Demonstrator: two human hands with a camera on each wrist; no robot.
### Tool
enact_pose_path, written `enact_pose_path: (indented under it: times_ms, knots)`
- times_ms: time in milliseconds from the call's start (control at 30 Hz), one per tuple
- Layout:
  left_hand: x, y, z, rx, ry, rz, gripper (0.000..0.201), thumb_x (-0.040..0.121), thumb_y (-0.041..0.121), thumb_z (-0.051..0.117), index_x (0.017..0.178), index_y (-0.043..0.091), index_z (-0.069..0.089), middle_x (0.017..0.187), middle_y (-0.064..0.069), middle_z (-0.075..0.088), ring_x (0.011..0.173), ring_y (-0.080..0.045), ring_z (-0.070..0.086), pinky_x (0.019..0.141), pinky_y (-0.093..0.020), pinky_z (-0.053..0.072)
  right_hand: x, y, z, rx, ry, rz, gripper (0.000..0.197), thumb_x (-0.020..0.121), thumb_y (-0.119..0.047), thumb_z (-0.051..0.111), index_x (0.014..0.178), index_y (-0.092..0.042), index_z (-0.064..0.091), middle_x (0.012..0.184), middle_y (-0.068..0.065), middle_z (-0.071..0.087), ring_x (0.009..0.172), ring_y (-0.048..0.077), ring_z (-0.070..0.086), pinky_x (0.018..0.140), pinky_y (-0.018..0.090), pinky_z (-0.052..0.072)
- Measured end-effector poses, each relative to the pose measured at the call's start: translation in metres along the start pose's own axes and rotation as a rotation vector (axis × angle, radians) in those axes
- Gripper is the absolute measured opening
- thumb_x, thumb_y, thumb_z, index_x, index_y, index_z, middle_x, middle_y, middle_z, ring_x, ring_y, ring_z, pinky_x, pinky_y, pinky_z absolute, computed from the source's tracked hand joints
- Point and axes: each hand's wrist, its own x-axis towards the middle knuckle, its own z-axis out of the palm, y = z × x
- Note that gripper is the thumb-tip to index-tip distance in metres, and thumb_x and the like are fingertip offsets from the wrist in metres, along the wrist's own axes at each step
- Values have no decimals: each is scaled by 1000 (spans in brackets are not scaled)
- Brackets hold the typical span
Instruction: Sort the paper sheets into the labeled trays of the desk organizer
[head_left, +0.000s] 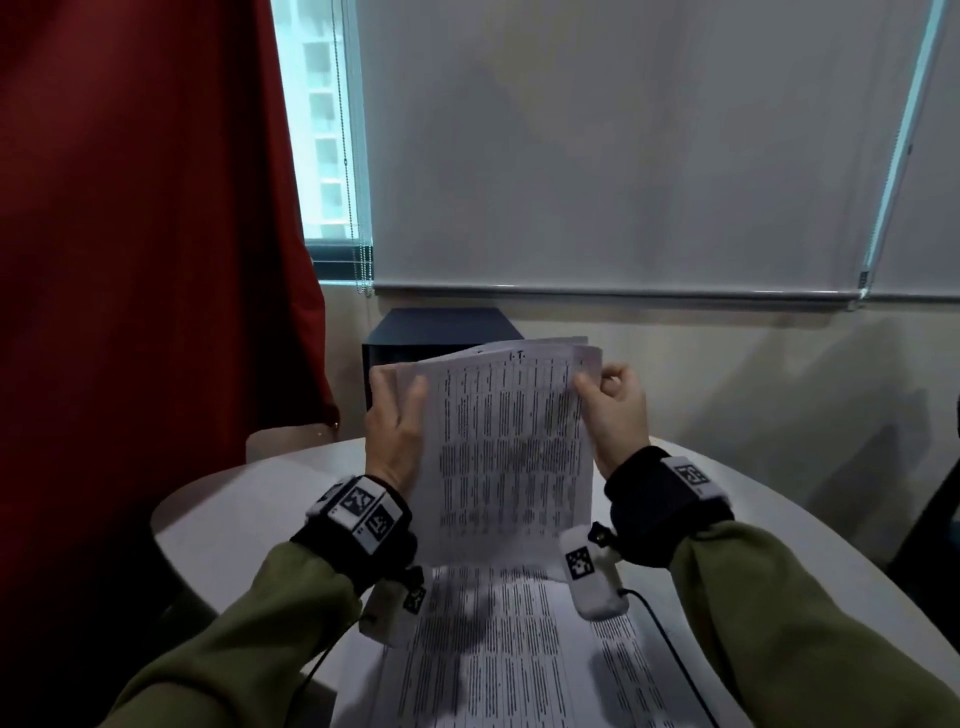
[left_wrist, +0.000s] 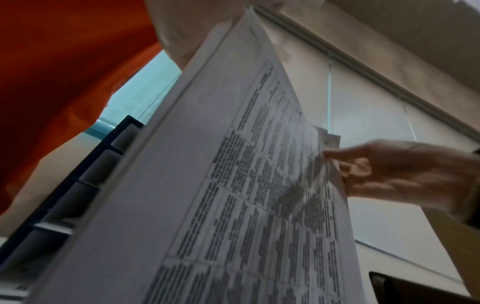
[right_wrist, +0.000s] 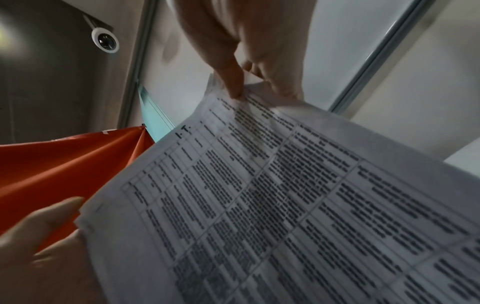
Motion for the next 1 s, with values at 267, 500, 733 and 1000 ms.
enact_pose_path:
  times_ms: [267,500,733,1000]
  knots:
    - [-28,-45,11,155,-76,-189,26,91,16,42,114,22,30,102,-12,63,71,-23,60,61,-35,52,-35,56,-4,-179,-116,237,25,93,-1,51,113,-10,38,99,7,58,82,18,61,66,30,52]
    - [-41,-92,15,373,-364,-474,46,95,7,33,140,10,23,118,-18,61,97,-34,62,81,-37,49,-41,114,-15,-566,-133,436,16,93,1,38,104,-10,43,106,15,56,91,26,53,73,33,49]
    - [-23,-113,1,302,-411,-665,44,87,9,38,130,12,41,125,-11,58,107,-29,55,96,-35,44,-18,141,-23,-518,-176,651,18,89,-3,43,80,-15,53,83,4,54,73,19,53,84,35,46]
    - [29,-135,-11,256,-247,-773,44,84,14,43,121,-8,50,129,-30,52,120,-44,50,101,-44,43,12,116,11,-511,-297,700,26,89,-1,46,70,-18,45,75,-4,43,64,5,41,61,19,39]
